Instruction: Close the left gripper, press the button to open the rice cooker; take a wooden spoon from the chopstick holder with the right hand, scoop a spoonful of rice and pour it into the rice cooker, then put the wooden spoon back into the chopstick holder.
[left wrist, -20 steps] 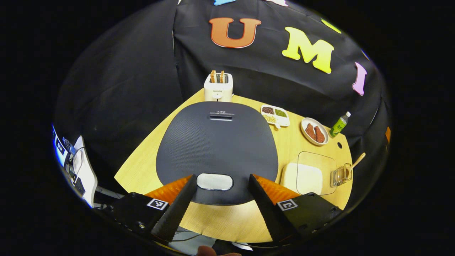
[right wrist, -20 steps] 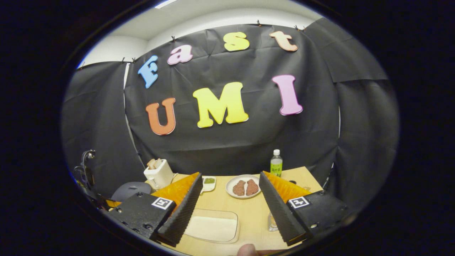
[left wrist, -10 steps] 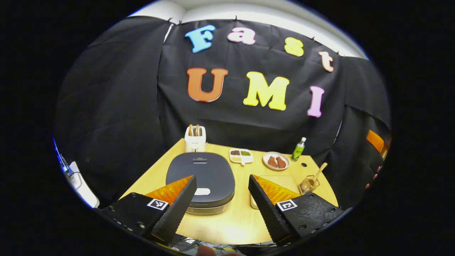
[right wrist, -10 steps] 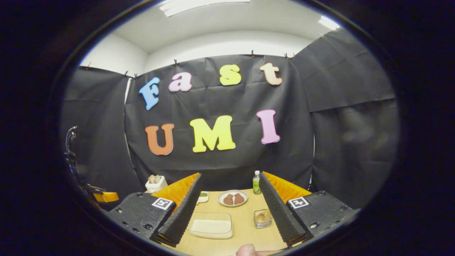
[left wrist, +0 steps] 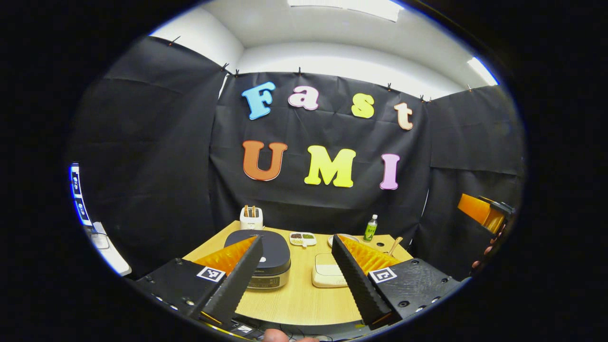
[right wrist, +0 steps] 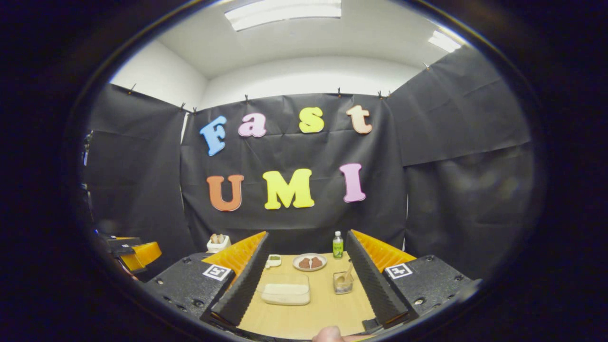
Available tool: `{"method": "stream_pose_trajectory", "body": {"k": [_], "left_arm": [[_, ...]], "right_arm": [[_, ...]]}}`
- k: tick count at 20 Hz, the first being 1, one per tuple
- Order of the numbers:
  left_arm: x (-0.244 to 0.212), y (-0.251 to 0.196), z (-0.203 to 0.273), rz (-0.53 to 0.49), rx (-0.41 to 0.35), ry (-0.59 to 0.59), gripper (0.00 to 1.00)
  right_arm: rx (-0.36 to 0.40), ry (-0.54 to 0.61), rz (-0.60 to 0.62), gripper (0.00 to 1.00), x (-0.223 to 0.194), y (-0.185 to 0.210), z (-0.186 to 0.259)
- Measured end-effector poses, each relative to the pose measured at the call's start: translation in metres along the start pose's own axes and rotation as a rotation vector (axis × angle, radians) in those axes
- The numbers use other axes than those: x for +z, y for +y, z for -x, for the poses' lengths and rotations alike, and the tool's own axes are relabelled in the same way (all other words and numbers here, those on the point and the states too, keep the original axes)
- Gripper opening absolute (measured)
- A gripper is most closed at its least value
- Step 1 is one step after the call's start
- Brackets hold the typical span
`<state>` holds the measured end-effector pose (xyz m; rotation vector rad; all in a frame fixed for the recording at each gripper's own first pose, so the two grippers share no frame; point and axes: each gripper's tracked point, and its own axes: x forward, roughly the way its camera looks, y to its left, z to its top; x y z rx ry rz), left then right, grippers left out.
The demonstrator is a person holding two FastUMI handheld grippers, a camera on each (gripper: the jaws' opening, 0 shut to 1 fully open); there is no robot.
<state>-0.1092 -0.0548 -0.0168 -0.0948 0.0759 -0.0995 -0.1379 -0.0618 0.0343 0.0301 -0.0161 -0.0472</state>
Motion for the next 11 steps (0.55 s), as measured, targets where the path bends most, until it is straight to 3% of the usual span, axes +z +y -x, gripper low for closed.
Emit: {"method": "stream_pose_trajectory", "body": {"k": [9, 10, 11], "left_arm": [[0.006, -0.010, 0.034, 0.005, -0.005, -0.043, 0.95], [0.006, -0.010, 0.035, -0.003, -0.006, -0.044, 0.84], [0.006, -0.010, 0.035, -0.008, -0.009, -0.044, 0.84]], "right_arm": [[0.033, 0.019, 0.012, 1.00, -0.019, 0.019, 0.029], [0.035, 0.017, 0.011, 1.00, -0.019, 0.020, 0.030], [0.038, 0.020, 0.010, 0.96, -0.020, 0.021, 0.031]]}}
